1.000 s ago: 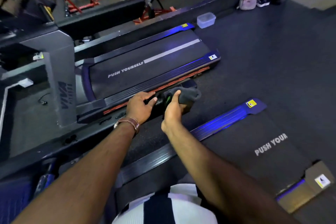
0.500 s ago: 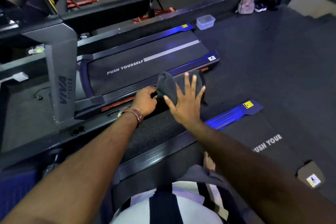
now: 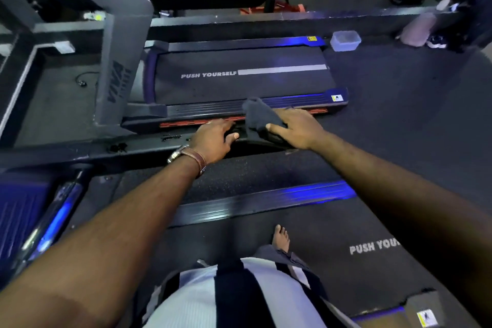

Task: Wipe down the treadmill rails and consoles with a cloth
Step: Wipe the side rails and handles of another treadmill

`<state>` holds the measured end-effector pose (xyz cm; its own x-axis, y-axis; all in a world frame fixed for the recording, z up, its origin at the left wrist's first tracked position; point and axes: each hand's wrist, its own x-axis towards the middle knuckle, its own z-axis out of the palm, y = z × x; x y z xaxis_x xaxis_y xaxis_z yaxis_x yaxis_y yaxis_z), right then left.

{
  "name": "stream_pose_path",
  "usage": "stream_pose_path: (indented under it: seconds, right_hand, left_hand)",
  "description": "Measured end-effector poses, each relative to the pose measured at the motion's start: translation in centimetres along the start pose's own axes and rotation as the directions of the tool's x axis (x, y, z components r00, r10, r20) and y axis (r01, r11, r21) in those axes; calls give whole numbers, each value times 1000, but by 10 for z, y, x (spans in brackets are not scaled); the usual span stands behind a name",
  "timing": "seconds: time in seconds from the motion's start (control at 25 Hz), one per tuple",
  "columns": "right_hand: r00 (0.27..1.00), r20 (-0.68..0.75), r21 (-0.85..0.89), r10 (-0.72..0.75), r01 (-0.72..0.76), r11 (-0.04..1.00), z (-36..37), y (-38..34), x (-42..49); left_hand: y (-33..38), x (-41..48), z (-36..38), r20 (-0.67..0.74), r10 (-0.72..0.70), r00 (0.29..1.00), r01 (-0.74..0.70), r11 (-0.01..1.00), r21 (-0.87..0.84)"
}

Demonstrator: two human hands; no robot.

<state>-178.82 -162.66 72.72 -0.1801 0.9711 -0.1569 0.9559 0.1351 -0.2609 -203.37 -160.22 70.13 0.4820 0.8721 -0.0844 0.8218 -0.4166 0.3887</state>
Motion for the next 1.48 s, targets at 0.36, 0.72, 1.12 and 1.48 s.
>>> stream_pose_path:
  seconds: [0.36,0.72,1.12,1.48]
  right_hand:
    - [854,521,163,-3,-96,982,-21,-32,74]
    - [673,723,353,-154,-169,920,20,1,123]
    - [591,803,354,-74,-373,858,-11,-4,97]
    - [770,450,260,-453,373,891,-16,18,63]
  left_hand:
    - [16,-14,10,-97,-136,986,152,973,176]
    - [27,-12,16,-66,-297,953,304,930,204]
    - [24,-9,24,-98,-337,936,351,911,219]
    - [21,-11,27,-105,-349,931,364,906,216]
